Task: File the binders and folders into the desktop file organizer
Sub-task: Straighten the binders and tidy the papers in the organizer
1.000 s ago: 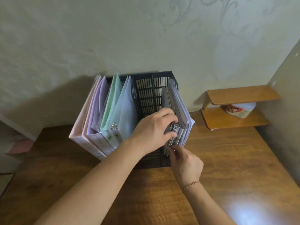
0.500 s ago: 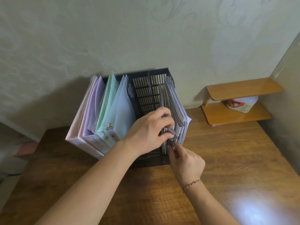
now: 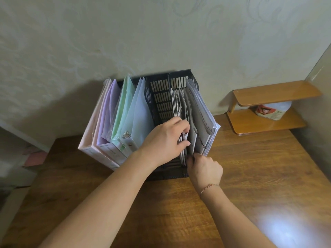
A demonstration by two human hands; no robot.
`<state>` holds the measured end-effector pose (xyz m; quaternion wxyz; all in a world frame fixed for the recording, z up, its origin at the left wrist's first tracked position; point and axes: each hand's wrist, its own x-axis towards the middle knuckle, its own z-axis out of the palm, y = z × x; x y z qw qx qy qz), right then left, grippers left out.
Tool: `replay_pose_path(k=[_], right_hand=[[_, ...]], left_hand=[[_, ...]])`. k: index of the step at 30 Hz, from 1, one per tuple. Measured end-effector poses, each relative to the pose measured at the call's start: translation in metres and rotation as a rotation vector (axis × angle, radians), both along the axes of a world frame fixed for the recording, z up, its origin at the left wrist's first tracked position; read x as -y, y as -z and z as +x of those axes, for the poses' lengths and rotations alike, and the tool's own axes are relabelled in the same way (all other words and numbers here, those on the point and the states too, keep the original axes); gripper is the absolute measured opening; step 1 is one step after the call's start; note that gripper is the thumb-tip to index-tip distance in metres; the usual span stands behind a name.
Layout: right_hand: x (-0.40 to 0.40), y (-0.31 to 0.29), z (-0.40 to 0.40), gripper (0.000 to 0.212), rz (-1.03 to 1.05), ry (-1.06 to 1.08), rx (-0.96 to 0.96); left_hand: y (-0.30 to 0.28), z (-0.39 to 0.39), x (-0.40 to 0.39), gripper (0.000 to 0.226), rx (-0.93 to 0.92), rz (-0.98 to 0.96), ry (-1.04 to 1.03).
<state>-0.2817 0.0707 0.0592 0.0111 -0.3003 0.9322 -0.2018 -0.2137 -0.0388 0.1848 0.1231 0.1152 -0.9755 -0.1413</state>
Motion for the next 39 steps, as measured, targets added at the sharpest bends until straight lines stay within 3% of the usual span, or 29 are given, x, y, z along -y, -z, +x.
replay_pose_path(k=[5,10,14,20,26,30,33,36,39], right_hand=[[-0.005,-0.007,0.004,0.031,0.011,-0.114,-0.028],[-0.012,0.012,0.011,0.019,0.115,-0.228,0.07],[-0.015,0.02,0.013,0.021,0.127,-0.293,0.039],[-0.004,0.024,0.009,0.043,0.103,-0.258,-0.048],[0.002,0.029,0.004,0.044,0.193,-0.306,-0.035],[0.004,0.026,0.002,0.046,0.235,-0.299,-0.021],[0.004,0.025,0.003,0.041,0.256,-0.288,0.005],[0.006,0.025,0.005,0.026,0.332,-0.299,0.018],[0.009,0.025,0.004,0.026,0.395,-0.325,0.03]], left_hand=[[-0.001,0.003,-0.002,0.033,-0.047,0.073,-0.004],[0.005,0.006,-0.002,0.066,0.006,0.099,0.031],[0.008,0.007,0.0,0.064,-0.018,0.049,0.027],[0.013,0.011,0.007,0.06,-0.059,0.148,0.038],[0.042,0.021,0.006,0.054,-0.336,0.114,0.008],[0.061,0.023,-0.001,0.067,-0.512,0.324,-0.152],[0.083,0.022,-0.002,0.054,-0.323,0.483,-0.308],[0.103,0.021,-0.005,0.041,0.081,0.346,-0.356],[0.114,0.02,-0.01,0.032,0.172,0.353,-0.387]])
